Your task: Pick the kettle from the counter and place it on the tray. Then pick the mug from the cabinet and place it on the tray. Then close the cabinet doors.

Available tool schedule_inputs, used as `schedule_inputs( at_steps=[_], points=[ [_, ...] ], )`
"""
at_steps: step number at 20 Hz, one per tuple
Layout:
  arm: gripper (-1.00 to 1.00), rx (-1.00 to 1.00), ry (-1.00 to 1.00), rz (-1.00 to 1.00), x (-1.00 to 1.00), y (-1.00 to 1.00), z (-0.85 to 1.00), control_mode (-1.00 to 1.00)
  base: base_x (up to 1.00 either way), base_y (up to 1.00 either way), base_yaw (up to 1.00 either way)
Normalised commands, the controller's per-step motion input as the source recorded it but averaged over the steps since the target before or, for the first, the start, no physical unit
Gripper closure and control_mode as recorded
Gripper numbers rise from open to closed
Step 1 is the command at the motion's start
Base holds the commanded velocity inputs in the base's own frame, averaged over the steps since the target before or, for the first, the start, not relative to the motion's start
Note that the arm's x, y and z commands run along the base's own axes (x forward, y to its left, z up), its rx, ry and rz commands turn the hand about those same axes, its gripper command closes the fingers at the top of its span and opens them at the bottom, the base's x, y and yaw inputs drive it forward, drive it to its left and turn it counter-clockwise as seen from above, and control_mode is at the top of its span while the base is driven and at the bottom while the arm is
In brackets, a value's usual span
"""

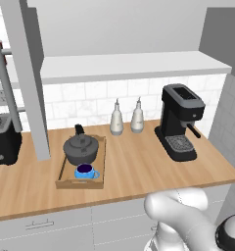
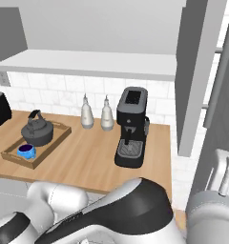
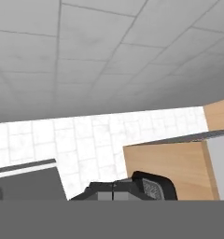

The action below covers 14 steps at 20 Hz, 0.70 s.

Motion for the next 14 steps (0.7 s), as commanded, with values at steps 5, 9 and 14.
schedule_inputs(
  at_steps=[5,9,14],
  points=[
    [1.0,0.08,0.0,0.0,0.56,-0.09,0.05,-1.0,0.0,0.0,0.0],
    [1.0,0.07,-0.01,0.0,0.65,0.0,0.0,-1.0,0.0,0.0,0.0],
    [1.0,0.05,-0.01,0.0,0.62,-0.13,0.0,-1.0,0.0,0.0,0.0]
  ],
)
